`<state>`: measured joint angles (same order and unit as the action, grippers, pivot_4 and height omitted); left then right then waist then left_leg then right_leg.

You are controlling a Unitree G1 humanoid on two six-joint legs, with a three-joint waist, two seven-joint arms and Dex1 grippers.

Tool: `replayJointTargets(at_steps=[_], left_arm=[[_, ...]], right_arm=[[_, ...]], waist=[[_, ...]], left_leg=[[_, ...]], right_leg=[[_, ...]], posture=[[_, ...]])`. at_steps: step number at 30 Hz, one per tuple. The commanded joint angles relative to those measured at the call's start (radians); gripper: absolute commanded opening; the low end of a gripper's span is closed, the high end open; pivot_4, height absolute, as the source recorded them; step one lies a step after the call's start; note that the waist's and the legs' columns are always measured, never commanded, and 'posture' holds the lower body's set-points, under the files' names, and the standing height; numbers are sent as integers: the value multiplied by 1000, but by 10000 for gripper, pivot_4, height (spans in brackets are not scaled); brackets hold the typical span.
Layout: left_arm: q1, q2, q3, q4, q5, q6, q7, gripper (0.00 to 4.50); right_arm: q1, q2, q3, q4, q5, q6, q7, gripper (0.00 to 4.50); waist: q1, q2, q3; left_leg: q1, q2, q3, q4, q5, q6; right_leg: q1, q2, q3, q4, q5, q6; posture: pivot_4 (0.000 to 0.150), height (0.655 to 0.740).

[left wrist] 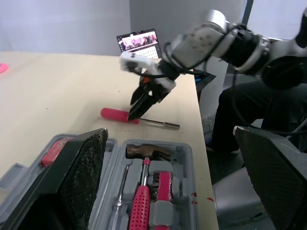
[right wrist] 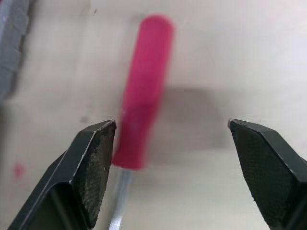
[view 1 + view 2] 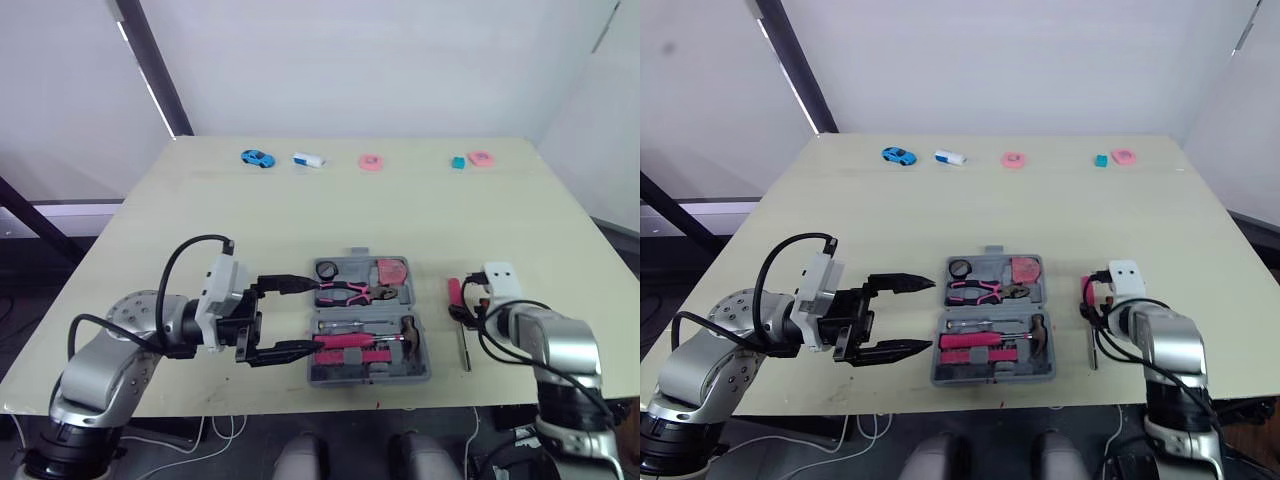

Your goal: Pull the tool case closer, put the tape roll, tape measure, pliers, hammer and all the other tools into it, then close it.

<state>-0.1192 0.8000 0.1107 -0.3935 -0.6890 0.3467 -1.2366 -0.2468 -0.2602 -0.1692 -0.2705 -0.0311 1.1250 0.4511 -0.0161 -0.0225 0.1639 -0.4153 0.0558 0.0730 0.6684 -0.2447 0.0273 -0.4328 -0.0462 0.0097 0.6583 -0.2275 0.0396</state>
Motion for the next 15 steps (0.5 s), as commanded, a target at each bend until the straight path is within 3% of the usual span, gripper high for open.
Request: replayJointTargets(at_steps=[1,8,15], left_arm=[[-9,6,19,-22,-10,-8,-3,45000],[-31,9,18,0,-9,-7,-16,45000],[-54,13,13,22,-4,-8,-32,45000]], right_arm=[[47,34,-7,-36,36,-140,-35,39926],[137,113,15,38,79,-411,-83,39926],[192,131,8,134,100,-555,-139,39926]], waist=[[-5,0,0],[-2,0,0],[-1,0,0]], left_leg=[[0,0,0,0,0,0],[1,1,0,1,0,0],[1,1,0,1,0,0]], right_leg=[[0,0,0,0,0,0],[0,1,1,1,0,1],[0,0,0,1,0,0]], posture=[[1500,7395],[1500,7395],[1500,7395]])
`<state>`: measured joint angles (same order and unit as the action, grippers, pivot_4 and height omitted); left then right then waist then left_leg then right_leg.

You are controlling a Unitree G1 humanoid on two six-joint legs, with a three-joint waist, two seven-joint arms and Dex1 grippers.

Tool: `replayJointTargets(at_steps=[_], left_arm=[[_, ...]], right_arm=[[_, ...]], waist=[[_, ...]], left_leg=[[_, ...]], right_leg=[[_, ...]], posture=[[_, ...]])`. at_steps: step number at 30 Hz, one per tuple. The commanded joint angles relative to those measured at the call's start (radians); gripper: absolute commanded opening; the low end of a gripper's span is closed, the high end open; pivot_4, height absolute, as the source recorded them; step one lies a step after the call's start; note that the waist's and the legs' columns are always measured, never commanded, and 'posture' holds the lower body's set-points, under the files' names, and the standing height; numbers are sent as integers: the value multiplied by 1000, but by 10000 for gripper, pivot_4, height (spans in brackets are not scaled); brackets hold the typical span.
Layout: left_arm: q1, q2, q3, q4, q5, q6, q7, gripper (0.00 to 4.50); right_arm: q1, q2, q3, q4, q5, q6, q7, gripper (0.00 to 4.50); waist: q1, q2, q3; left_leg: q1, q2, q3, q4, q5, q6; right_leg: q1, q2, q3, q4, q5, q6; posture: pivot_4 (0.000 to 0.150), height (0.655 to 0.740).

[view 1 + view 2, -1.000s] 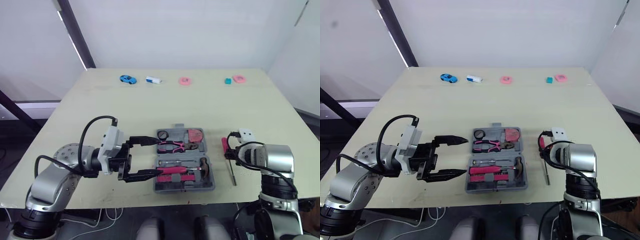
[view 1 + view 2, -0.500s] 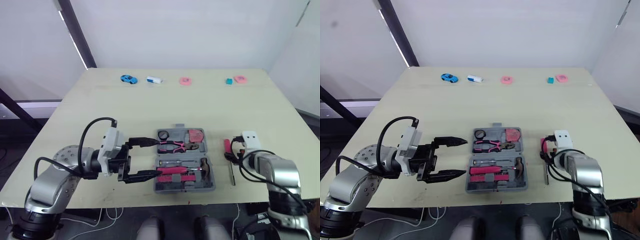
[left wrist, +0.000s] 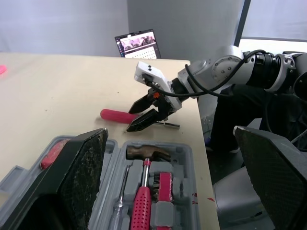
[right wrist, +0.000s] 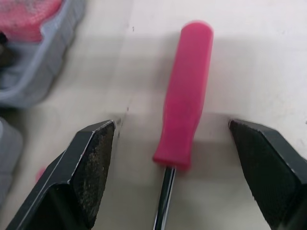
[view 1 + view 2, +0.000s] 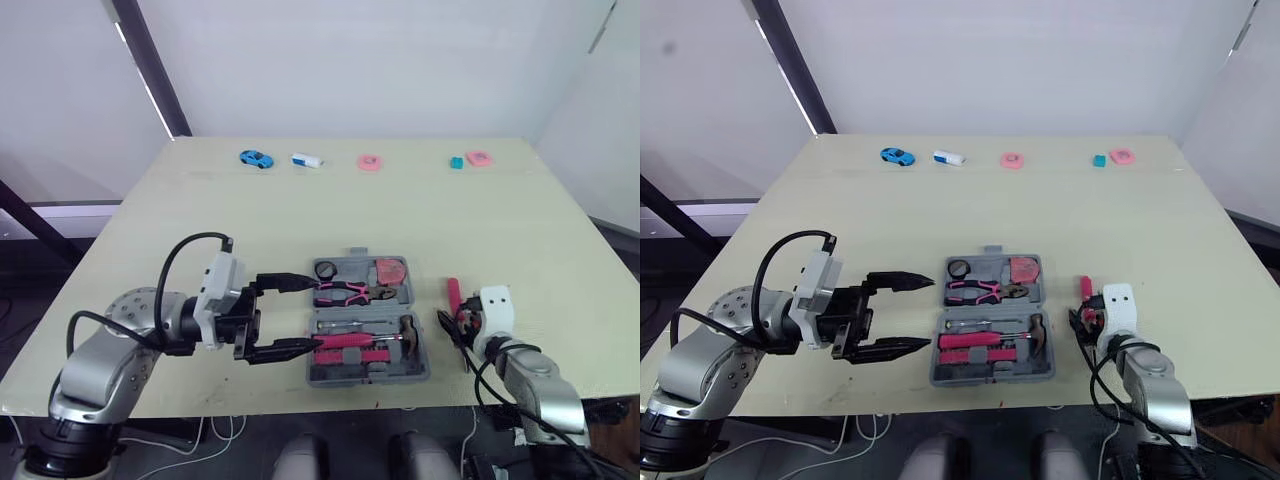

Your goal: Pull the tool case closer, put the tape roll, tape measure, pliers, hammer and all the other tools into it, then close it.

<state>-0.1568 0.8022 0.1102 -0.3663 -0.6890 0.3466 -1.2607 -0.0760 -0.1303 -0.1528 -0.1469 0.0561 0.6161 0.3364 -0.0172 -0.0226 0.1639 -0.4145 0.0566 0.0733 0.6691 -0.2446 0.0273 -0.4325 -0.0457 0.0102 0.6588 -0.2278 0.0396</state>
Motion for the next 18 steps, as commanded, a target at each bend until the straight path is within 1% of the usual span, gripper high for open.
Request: replayJointTargets(at_steps=[1,3,5,6,7,8,9,11,12,18], left_arm=[[-20,10,13,-3,-3,-7,-10,45000],[-25,10,12,0,-4,-6,-13,45000],[-28,15,10,2,-11,3,-23,45000],[-30,17,10,5,-13,4,-28,45000],[-32,18,10,8,-13,5,-32,45000],[-34,19,10,10,-13,5,-36,45000],[-35,18,11,12,-12,4,-39,45000],[-36,20,12,14,-16,5,-48,45000],[-36,20,12,15,-17,6,-52,45000],[-21,24,30,27,-11,-5,-71,45000]], right_arm=[[32,0,-3,14,16,-63,-24,39926],[48,-2,8,24,19,-94,-22,34970],[57,-3,15,40,19,-121,-24,28976],[58,-5,18,52,14,-135,-29,28976],[59,-7,21,61,12,-148,-33,21910],[60,-9,23,66,12,-156,-37,19946],[60,-10,25,70,13,-162,-40,16339],[63,-18,29,67,14,-174,-42,7306],[64,-24,32,65,14,-180,-43,3651],[67,-128,39,5,40,-197,42,3671]], waist=[[1,0,0],[2,0,0],[2,-1,0],[1,-1,-1],[1,-1,-1],[0,-1,-1],[0,-1,-1],[-1,-1,-1],[0,-2,-1],[3,-1,-1]], left_leg=[[0,0,0,0,0,0],[0,0,0,0,0,0],[0,0,0,0,0,0],[0,0,0,0,0,0],[0,0,0,0,0,0],[0,0,0,0,0,0],[1,0,0,0,0,0],[1,0,0,0,0,0],[1,0,0,0,0,0],[0,0,0,0,0,0]], right_leg=[[0,0,0,0,0,0],[0,0,0,0,0,0],[0,0,0,0,0,0],[0,0,0,0,0,0],[0,0,0,0,0,0],[0,0,0,0,0,0],[0,0,0,0,0,0],[0,0,0,0,0,0],[0,0,0,0,0,0],[0,0,1,0,0,0]], posture=[[1500,7395],[1500,7395],[1500,7395],[1500,7395],[1500,7395],[1500,7395],[1500,7395],[1500,7395],[1500,7395],[1500,7395]])
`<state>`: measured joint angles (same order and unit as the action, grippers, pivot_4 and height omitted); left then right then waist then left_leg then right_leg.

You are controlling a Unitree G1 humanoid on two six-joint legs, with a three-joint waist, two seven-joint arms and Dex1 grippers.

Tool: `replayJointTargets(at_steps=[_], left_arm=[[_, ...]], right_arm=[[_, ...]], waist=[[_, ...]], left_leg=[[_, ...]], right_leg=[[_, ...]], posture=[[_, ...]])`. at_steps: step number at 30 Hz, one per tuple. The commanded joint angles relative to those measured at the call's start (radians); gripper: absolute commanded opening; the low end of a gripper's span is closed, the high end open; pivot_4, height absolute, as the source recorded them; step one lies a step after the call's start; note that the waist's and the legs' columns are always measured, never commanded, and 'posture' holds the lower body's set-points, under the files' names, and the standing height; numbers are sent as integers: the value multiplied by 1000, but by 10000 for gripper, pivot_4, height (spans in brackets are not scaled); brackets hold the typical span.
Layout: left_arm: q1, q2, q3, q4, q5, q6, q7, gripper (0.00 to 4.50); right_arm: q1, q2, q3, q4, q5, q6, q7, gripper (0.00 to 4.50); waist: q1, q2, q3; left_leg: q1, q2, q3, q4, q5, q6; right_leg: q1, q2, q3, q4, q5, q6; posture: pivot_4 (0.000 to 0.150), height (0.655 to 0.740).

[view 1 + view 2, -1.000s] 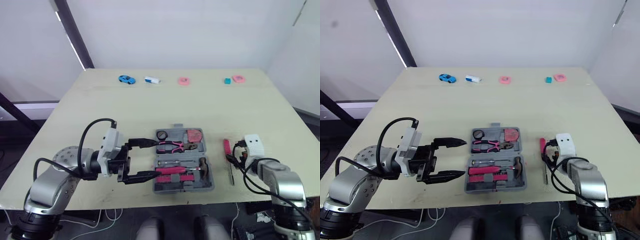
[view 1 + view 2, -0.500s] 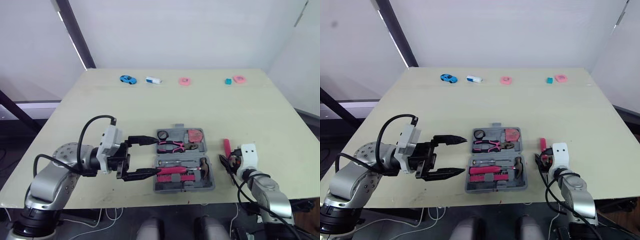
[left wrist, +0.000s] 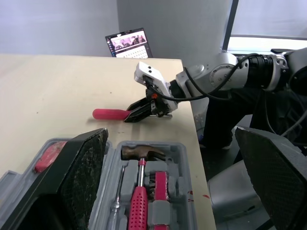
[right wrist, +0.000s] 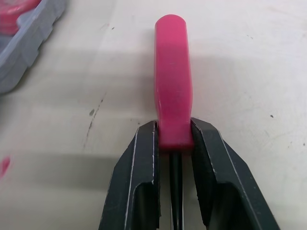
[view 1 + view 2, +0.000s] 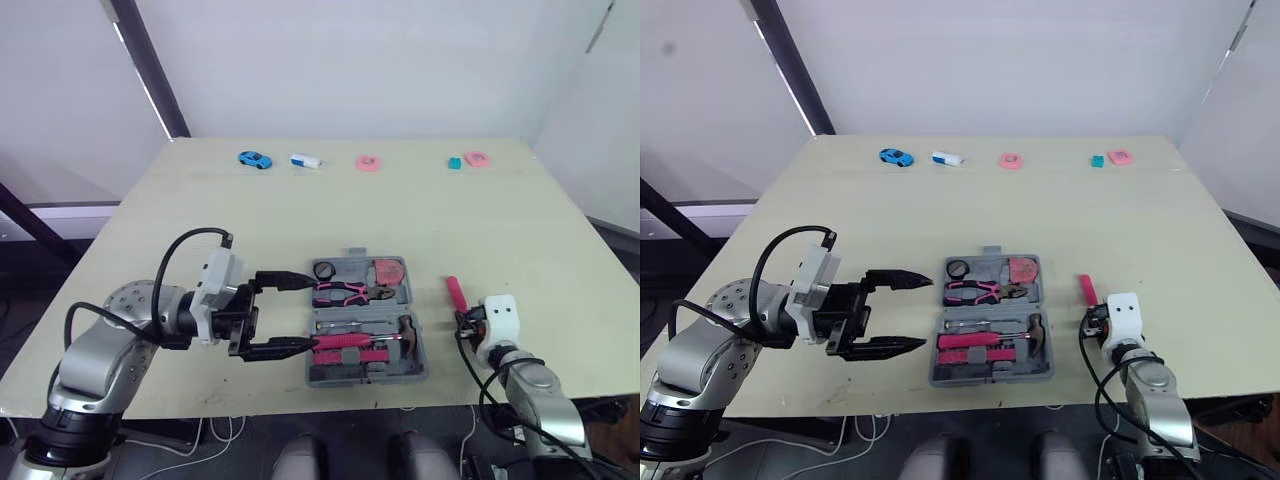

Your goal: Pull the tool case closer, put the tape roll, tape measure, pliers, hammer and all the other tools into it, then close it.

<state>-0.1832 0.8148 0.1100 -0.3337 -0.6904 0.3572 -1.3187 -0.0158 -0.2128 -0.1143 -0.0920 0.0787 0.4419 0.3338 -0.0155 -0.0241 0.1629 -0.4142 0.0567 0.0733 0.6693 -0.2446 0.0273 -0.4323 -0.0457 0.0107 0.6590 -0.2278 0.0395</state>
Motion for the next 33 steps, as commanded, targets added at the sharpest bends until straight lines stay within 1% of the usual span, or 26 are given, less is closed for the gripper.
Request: replayJointTargets(at_steps=[1,3,4,8,12,16,18,20,22,26,31,33], left_arm=[[8,12,33,-4,-9,-18,-15,45000],[13,12,38,-2,-6,-22,-16,45000],[19,13,45,-2,-6,-23,-15,45000],[56,19,76,-4,-10,-34,-19,45000],[83,34,94,4,-4,-49,-41,45000],[87,55,97,46,25,-87,-78,45000],[85,73,89,89,68,-133,-105,45000],[86,84,86,117,90,-159,-126,45000],[89,86,92,125,81,-156,-133,45000],[119,104,102,126,84,-165,-161,45000],[142,119,110,126,91,-181,-178,45000],[157,131,98,124,117,-206,-194,45000]], right_arm=[[7,-63,3,-57,21,-32,60,3671],[7,-94,10,-69,29,-40,88,3671],[6,-128,20,-89,37,-49,129,3671],[-10,-309,89,-206,133,-19,401,3671],[-34,-459,158,-293,194,51,570,3671],[-122,-560,243,-350,222,123,677,3671],[-217,-602,304,-349,201,148,730,3671],[-309,-622,362,-327,171,161,761,3671],[-391,-625,425,-315,140,184,778,3671],[-523,-584,532,-301,101,225,802,3671],[-596,-518,635,-302,68,273,803,3671],[-610,-502,690,-312,44,293,801,3671]], waist=[[1,0,0],[1,0,0],[1,0,0],[-2,1,1],[2,1,1],[5,0,1],[3,0,1],[1,0,2],[2,-1,2],[4,-1,2],[6,-1,2],[5,-1,2]], left_leg=[[0,0,0,0,0,0],[0,0,0,0,0,0],[0,0,0,0,0,0],[0,0,-1,0,0,0],[0,0,0,0,0,0],[0,0,-1,0,0,0],[0,0,0,1,0,0],[0,0,0,1,0,0],[0,0,0,1,0,0],[-1,1,0,0,0,0],[-2,0,0,0,0,0],[-2,0,1,0,0,0]], right_leg=[[0,0,0,0,0,0],[0,0,0,0,0,0],[0,0,0,0,0,0],[0,0,1,0,0,0],[0,0,0,0,0,0],[0,0,-1,-1,0,0],[0,0,-1,-1,0,1],[-1,-1,0,-1,0,1],[-1,-1,-1,-1,0,0],[-1,-1,-2,-1,2,-4],[-2,-1,-3,-1,2,-4],[-2,-1,-3,-1,2,-4]], posture=[[1500,7395],[1500,7395],[1500,7395],[1500,7395],[1500,7395],[1500,7395],[1500,7395],[1500,7395],[1500,7395],[1500,7395],[1500,7395],[1500,7395]])
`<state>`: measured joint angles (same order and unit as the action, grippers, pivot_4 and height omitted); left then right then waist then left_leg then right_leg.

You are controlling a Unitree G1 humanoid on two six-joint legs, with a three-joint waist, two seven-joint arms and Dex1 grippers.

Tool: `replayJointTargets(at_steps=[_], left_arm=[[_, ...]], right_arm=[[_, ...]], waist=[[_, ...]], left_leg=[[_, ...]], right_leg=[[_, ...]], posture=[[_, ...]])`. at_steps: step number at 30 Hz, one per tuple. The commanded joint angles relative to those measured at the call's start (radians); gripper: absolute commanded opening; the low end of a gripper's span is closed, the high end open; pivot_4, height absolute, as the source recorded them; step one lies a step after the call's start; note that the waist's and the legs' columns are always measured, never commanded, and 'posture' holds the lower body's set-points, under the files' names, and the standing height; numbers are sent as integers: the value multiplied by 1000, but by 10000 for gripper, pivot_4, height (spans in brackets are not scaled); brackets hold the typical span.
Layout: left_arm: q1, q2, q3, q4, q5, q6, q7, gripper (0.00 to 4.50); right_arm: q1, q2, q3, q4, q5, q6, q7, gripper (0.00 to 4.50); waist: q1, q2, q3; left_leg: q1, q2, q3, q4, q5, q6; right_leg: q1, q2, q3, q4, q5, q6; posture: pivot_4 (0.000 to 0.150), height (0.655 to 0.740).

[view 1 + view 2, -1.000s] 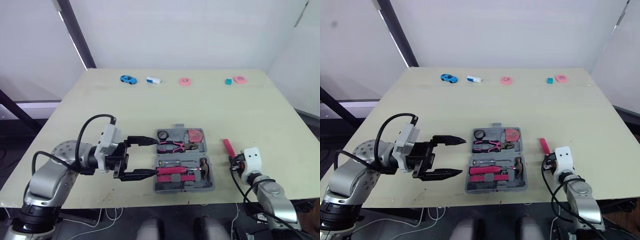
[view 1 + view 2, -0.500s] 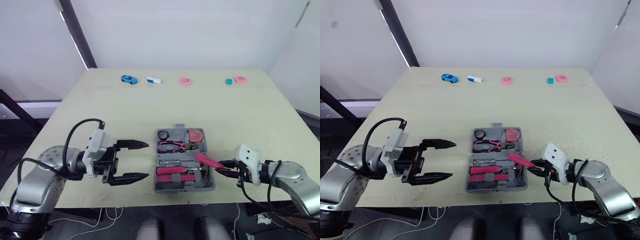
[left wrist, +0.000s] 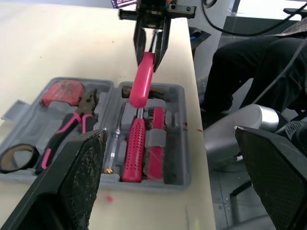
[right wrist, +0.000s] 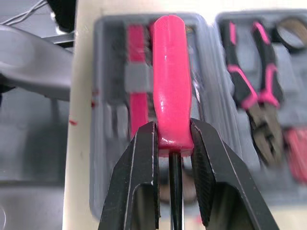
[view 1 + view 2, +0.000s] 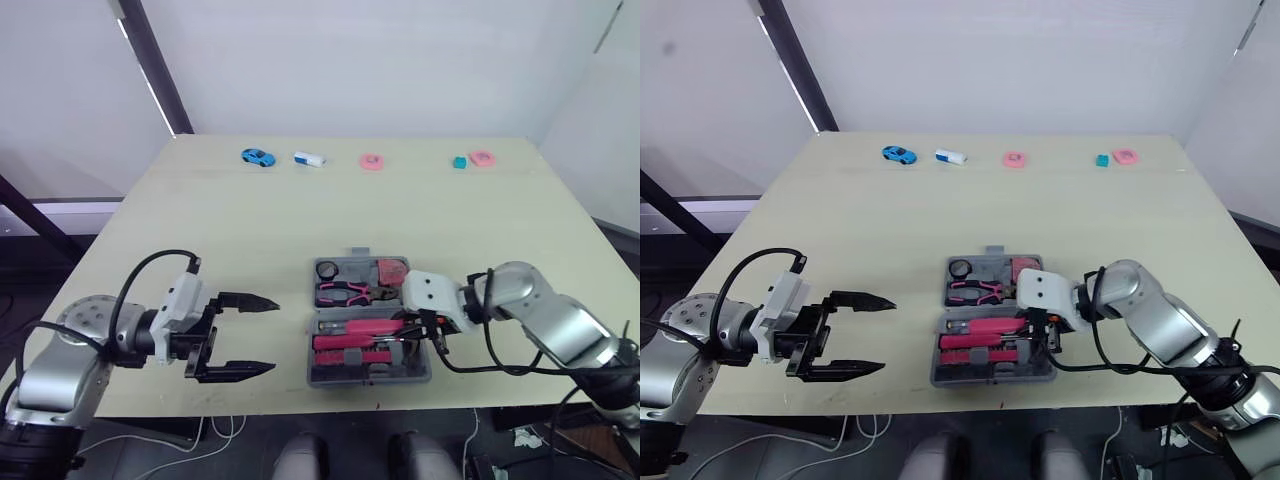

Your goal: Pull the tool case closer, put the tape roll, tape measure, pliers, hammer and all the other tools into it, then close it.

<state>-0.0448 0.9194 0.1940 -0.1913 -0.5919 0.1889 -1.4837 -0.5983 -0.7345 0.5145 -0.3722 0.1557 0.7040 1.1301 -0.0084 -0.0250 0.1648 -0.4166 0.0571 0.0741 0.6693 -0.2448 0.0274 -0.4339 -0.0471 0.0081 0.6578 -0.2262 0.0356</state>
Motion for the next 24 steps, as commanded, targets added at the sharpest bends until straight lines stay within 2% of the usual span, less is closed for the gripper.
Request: replayJointTargets(at_steps=[1,9,24], left_arm=[[30,31,8,-22,32,-52,-35,45000],[73,42,-4,-43,50,-85,-44,45000],[103,56,18,-39,51,-104,-48,45000]], right_arm=[[-29,26,97,-39,-52,49,0,3671],[-52,106,229,-32,-153,145,-77,3671],[-87,247,316,55,-202,185,-127,3671]], waist=[[-3,0,0],[-4,0,0],[-6,-1,0]], left_leg=[[0,0,0,0,0,0],[1,0,0,1,0,0],[1,0,0,1,0,0]], right_leg=[[0,0,0,0,0,0],[-1,0,0,2,0,0],[-1,0,-1,2,0,0]], posture=[[1500,7395],[1500,7395],[1500,7395]])
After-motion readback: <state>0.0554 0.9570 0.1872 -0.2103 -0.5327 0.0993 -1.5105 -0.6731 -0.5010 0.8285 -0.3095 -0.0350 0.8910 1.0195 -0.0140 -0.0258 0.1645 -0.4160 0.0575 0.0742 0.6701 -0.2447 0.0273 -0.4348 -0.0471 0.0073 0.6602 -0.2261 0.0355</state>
